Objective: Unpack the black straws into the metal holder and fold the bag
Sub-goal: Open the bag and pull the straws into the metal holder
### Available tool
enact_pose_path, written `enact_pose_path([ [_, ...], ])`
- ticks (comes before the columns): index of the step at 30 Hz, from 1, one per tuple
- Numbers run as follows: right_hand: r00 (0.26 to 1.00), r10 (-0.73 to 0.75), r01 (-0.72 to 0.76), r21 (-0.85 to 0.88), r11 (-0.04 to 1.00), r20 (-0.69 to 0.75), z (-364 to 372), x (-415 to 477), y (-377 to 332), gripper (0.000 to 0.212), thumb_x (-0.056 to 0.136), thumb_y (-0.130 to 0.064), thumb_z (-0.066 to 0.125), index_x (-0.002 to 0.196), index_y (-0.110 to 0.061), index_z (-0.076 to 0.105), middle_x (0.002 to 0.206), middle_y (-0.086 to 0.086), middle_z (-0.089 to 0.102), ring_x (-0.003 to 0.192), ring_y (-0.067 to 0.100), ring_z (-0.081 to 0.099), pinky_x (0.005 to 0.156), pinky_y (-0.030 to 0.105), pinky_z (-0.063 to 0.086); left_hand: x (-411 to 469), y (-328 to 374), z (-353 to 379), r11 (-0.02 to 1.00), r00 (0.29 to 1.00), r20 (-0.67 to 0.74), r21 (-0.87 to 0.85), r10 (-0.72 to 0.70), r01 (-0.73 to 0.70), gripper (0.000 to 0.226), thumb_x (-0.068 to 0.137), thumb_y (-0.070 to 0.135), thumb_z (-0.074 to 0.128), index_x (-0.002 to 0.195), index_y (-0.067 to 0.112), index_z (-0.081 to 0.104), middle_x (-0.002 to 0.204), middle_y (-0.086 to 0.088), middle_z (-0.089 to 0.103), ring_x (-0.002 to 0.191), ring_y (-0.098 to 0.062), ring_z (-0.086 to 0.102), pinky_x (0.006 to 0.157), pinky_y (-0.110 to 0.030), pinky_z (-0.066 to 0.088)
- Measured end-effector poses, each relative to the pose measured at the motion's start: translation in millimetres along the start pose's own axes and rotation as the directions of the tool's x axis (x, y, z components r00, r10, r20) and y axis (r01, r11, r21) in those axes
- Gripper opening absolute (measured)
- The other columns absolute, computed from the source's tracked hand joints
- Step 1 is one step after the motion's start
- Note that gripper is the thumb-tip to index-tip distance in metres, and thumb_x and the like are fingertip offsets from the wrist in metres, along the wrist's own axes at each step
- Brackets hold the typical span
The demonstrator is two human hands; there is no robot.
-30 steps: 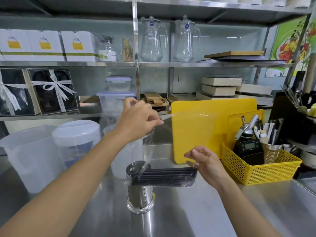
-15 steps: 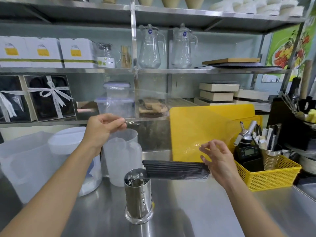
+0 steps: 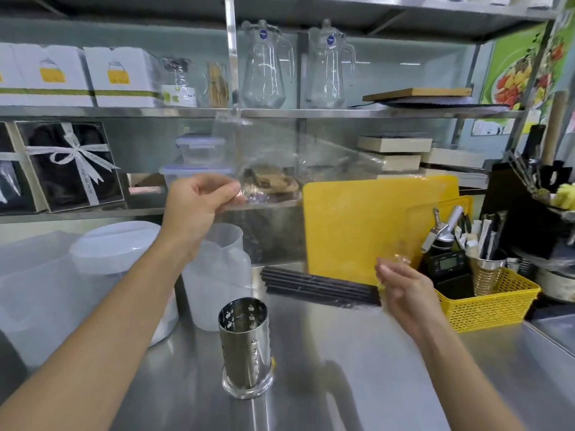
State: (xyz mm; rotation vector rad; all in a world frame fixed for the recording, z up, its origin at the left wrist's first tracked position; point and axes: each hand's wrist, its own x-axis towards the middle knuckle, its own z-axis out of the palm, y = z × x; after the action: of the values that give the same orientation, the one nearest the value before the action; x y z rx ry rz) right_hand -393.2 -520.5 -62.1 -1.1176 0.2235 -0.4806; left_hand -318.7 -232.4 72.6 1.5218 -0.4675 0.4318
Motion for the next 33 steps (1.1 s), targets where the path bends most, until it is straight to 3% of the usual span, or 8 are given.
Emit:
enact_pose_path([
  [8, 0.994, 0.109, -0.109, 0.084, 0.991, -0.003, 0, -12, 41, 0.017, 0.086, -0.012, 0.055, 0.070, -0.014, 0.061, 0.064, -0.005, 0.069, 0.073, 0.011, 0.060, 0.072, 0.030, 0.036, 16, 29, 28, 0.956, 0.971, 0.163, 0.207, 0.174, -0.206, 0.004, 0.075, 0.013, 0.073, 0.073, 0.016, 0.070, 0.071, -0.003, 0.068, 0.074, -0.020, 0.063, 0.081, -0.041, 0.052],
  [10, 0.995, 0.090, -0.084, 0.145, 0.986, -0.034, -1, -12, 43, 0.019, 0.089, -0.009, 0.051, 0.071, -0.014, 0.057, 0.060, -0.008, 0.068, 0.069, 0.008, 0.060, 0.068, 0.028, 0.034, 17, 24, 27, 0.945, 0.970, 0.185, 0.258, 0.156, -0.201, 0.002, 0.077, 0.015, 0.071, 0.078, 0.015, 0.070, 0.074, -0.003, 0.069, 0.076, -0.020, 0.065, 0.080, -0.038, 0.052],
  [13, 0.998, 0.002, 0.008, 0.154, 0.988, -0.061, -3, -13, 31, 0.009, 0.070, -0.020, 0.070, 0.069, -0.015, 0.062, 0.062, -0.007, 0.070, 0.064, 0.004, 0.065, 0.070, 0.027, 0.036, 14, 6, 17, 0.965, 0.979, 0.189, 0.235, 0.071, -0.115, 0.003, 0.078, 0.016, 0.070, 0.076, 0.018, 0.068, 0.071, 0.004, 0.069, 0.070, -0.002, 0.064, 0.073, -0.017, 0.049],
  [16, 0.995, -0.071, 0.078, 0.097, 0.992, -0.076, -9, -12, 15, 0.020, 0.050, -0.028, 0.077, 0.061, -0.015, 0.069, 0.064, -0.004, 0.071, 0.070, 0.008, 0.066, 0.082, 0.028, 0.041, 13, -17, 2, 0.987, 0.988, 0.150, 0.160, -0.042, 0.017, 0.015, 0.077, 0.015, 0.071, 0.069, 0.028, 0.068, 0.074, 0.009, 0.068, 0.079, -0.004, 0.063, 0.080, -0.022, 0.049],
  [19, 0.988, -0.129, 0.128, -0.009, 0.992, -0.087, -7, -9, 0, 0.004, 0.074, -0.014, 0.069, 0.070, -0.012, 0.069, 0.066, -0.004, 0.071, 0.080, 0.018, 0.062, 0.089, 0.039, 0.042, 12, -36, -8, 0.988, 0.985, 0.098, 0.071, -0.142, 0.135, 0.018, 0.077, 0.013, 0.071, 0.067, 0.029, 0.068, 0.077, 0.006, 0.067, 0.083, -0.013, 0.060, 0.083, -0.033, 0.046],
  [21, 0.979, -0.178, 0.169, -0.097, 0.981, -0.096, -4, -5, -9, 0.009, 0.084, -0.012, 0.062, 0.077, -0.009, 0.066, 0.064, -0.008, 0.070, 0.080, 0.015, 0.061, 0.081, 0.032, 0.045, 9, -48, -11, 0.980, 0.978, 0.060, -0.001, -0.199, 0.199, 0.018, 0.076, 0.009, 0.071, 0.069, 0.025, 0.067, 0.076, 0.003, 0.065, 0.082, -0.016, 0.058, 0.084, -0.035, 0.045],
  [25, 0.969, -0.241, 0.225, -0.204, 0.953, -0.058, 6, 0, -23, 0.007, 0.084, -0.011, 0.063, 0.078, -0.009, 0.066, 0.073, -0.002, 0.068, 0.074, 0.005, 0.063, 0.071, 0.022, 0.043, 0, -70, -19, 0.956, 0.958, -0.004, -0.055, -0.288, 0.288, 0.016, 0.073, 0.008, 0.073, 0.070, 0.021, 0.065, 0.075, 0.001, 0.063, 0.082, -0.019, 0.056, 0.083, -0.035, 0.046],
  [33, 0.972, -0.235, 0.211, -0.374, 0.903, -0.020, 21, 7, -24, 0.005, 0.078, -0.018, 0.069, 0.075, -0.015, 0.069, 0.083, 0.003, 0.068, 0.096, 0.019, 0.059, 0.091, 0.034, 0.038, -14, -100, -33, 0.906, 0.920, -0.029, -0.185, -0.391, 0.380, 0.023, 0.072, -0.007, 0.069, 0.076, 0.014, 0.061, 0.082, -0.009, 0.066, 0.085, -0.024, 0.062, 0.089, -0.033, 0.049],
])
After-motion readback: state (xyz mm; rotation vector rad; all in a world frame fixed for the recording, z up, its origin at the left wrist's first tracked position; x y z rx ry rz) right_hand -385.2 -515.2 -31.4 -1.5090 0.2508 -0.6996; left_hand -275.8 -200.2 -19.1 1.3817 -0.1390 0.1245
